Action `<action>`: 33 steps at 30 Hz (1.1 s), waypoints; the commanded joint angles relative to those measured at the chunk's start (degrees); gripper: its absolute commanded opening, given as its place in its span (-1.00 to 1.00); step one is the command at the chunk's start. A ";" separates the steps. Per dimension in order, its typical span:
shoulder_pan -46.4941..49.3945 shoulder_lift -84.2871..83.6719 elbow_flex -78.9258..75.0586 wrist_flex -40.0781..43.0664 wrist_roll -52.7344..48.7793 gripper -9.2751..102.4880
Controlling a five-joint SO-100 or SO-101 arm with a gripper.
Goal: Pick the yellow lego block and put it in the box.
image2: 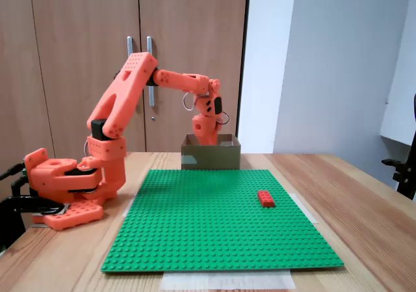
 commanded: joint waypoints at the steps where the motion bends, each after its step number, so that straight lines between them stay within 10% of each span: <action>1: 0.18 0.18 0.18 -0.53 0.97 -0.85; 33: 0.97 10.55 8.96 -5.63 5.36 -0.59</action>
